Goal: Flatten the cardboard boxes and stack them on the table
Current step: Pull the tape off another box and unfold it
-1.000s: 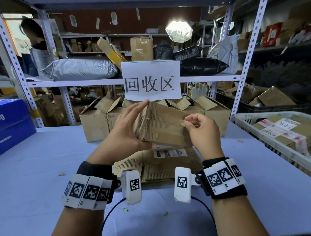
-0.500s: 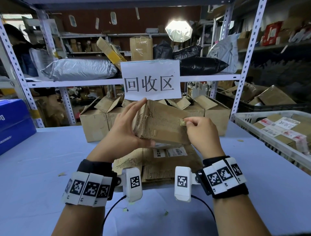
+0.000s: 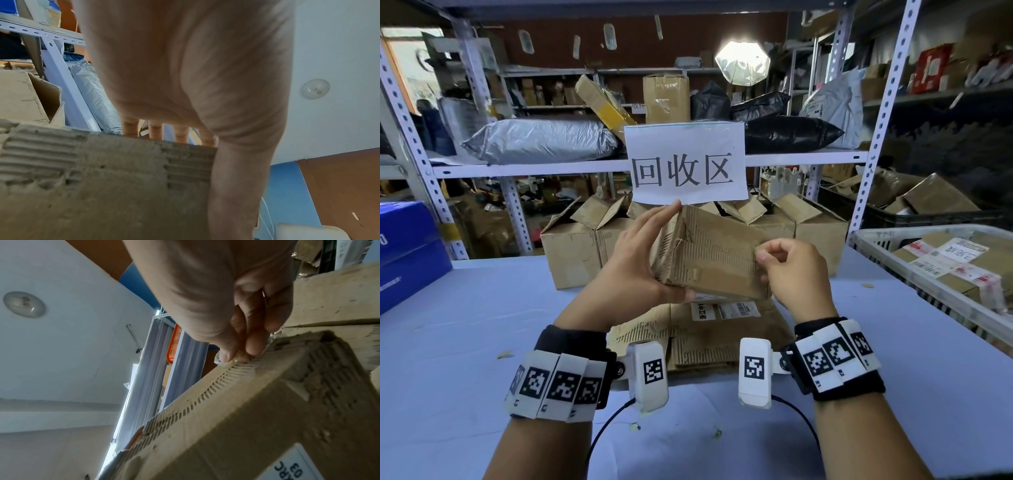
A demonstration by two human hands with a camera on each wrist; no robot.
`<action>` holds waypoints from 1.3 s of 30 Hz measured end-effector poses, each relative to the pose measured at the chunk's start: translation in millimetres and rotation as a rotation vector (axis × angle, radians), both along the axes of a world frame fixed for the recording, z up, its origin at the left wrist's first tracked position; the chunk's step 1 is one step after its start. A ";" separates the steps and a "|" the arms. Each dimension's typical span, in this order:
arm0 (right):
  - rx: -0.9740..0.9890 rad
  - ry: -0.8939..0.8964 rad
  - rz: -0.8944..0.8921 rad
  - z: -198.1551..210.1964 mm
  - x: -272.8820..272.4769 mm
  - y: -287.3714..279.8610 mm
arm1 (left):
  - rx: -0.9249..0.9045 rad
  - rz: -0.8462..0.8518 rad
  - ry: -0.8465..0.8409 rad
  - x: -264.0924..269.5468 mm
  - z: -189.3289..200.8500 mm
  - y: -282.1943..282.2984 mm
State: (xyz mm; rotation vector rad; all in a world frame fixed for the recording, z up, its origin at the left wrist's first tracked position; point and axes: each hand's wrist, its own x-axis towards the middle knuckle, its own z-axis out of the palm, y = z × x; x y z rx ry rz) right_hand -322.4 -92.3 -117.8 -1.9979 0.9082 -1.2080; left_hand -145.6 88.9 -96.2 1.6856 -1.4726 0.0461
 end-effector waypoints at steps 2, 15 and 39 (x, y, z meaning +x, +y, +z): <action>-0.007 0.011 -0.043 -1.9 -2.6 -2.9 | 0.000 -0.004 -0.005 0.3 -0.6 -0.4; 0.102 0.008 -0.037 -1.2 -4.0 -6.5 | -0.009 0.006 0.004 -1.1 -0.6 1.3; 0.542 -0.611 0.234 0.3 -2.7 -9.5 | -0.079 -0.096 0.378 0.8 0.2 14.4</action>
